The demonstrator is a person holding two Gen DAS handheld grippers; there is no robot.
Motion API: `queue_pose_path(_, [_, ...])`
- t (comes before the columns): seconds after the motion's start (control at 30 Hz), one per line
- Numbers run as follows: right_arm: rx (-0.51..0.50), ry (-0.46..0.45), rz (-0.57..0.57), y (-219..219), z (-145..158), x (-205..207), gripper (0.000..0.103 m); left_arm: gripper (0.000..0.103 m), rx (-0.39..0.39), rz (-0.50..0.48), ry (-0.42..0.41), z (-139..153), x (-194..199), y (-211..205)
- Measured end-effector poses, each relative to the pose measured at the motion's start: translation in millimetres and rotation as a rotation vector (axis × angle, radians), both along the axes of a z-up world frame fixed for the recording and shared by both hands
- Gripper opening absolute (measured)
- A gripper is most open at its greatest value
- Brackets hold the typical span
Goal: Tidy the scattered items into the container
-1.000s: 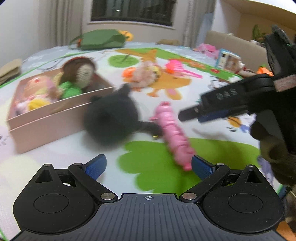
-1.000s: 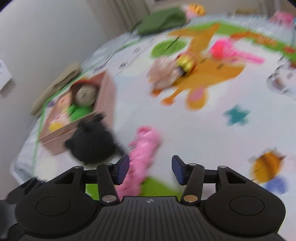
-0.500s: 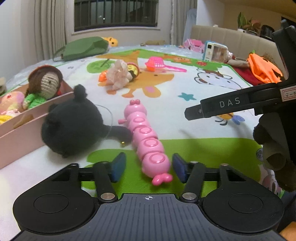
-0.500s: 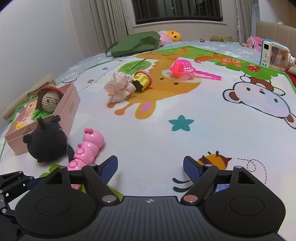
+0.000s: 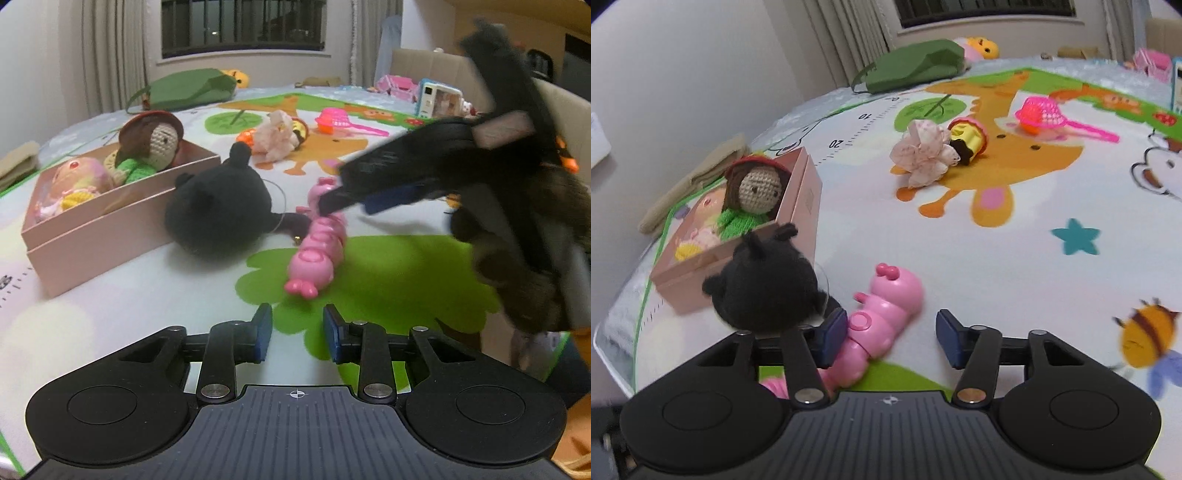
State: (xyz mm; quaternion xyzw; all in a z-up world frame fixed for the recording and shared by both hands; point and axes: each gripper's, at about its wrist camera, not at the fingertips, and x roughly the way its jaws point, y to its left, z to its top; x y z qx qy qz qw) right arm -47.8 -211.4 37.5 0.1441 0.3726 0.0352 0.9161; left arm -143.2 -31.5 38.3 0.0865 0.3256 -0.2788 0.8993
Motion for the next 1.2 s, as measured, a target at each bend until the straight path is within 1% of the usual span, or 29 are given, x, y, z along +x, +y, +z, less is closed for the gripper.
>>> queue_pose_path(0.03, [-0.008,0.000,-0.006,2.1,-0.2,4.0,0.051,0.042,-0.009,-0.007,-0.002,0.4,0.2,-0.4])
queue_pose_path(0.07, [-0.017,0.001,-0.006,4.0,0.0,6.7,0.048,0.053,-0.015,-0.013,-0.005,0.4,0.7,-2.1])
queue_pose_path(0.13, [-0.031,0.008,0.001,7.8,0.7,9.2,0.044,0.067,-0.015,-0.027,-0.019,-0.7,3.8,-8.7])
queue_pose_path(0.17, [-0.038,0.011,0.005,9.4,1.0,8.8,0.042,0.070,-0.010,-0.031,-0.026,-1.9,5.7,-12.9])
queue_pose_path(0.2, [-0.045,0.017,0.010,10.5,1.1,8.1,0.040,0.070,-0.004,-0.034,-0.029,-3.4,8.0,-17.3])
queue_pose_path(0.3, [-0.050,0.021,0.018,9.9,1.4,4.6,0.040,0.069,-0.002,-0.050,-0.035,-7.8,16.7,-30.9])
queue_pose_path(0.4, [-0.058,0.018,0.027,7.3,3.7,0.5,0.040,0.061,0.004,-0.074,-0.058,-10.7,22.2,-42.4])
queue_pose_path(0.43, [-0.059,0.013,0.030,5.5,5.6,-1.7,0.040,0.046,0.005,-0.079,-0.065,-11.7,23.8,-44.5])
queue_pose_path(0.47, [-0.055,0.002,0.027,2.5,8.3,-4.7,0.040,0.036,0.007,-0.081,-0.066,-12.5,25.3,-45.0])
queue_pose_path(0.53, [-0.042,-0.014,0.011,-4.5,13.5,-9.3,0.041,0.036,-0.007,-0.081,-0.059,-12.7,26.4,-41.0])
queue_pose_path(0.63, [-0.015,-0.005,-0.013,-11.3,15.7,-9.8,0.041,0.036,-0.013,-0.080,-0.048,-10.6,19.7,-31.0])
queue_pose_path(0.83, [0.037,0.045,0.021,5.8,1.1,0.2,0.041,0.036,-0.012,-0.061,-0.011,-6.4,1.4,-15.0])
queue_pose_path(0.93, [0.006,0.064,0.048,20.6,-3.6,2.1,0.041,0.039,-0.016,-0.055,-0.001,-6.2,-3.6,-11.5])
queue_pose_path(1.0, [-0.016,0.063,0.057,25.3,-2.1,0.1,0.037,0.045,-0.017,-0.052,0.004,-7.3,-2.6,-11.1])
queue_pose_path(1.03, [-0.013,0.068,0.064,26.1,-1.2,-1.1,0.037,0.047,-0.019,-0.051,0.007,-7.5,-0.5,-10.9])
queue_pose_path(1.13, [-0.019,0.075,0.075,28.5,1.9,-7.8,0.037,0.049,-0.025,-0.051,0.006,-9.1,-1.9,-8.7])
queue_pose_path(1.2, [-0.030,0.071,0.079,30.1,4.3,-12.6,0.037,0.047,-0.030,-0.059,0.007,-9.5,-5.4,-6.7])
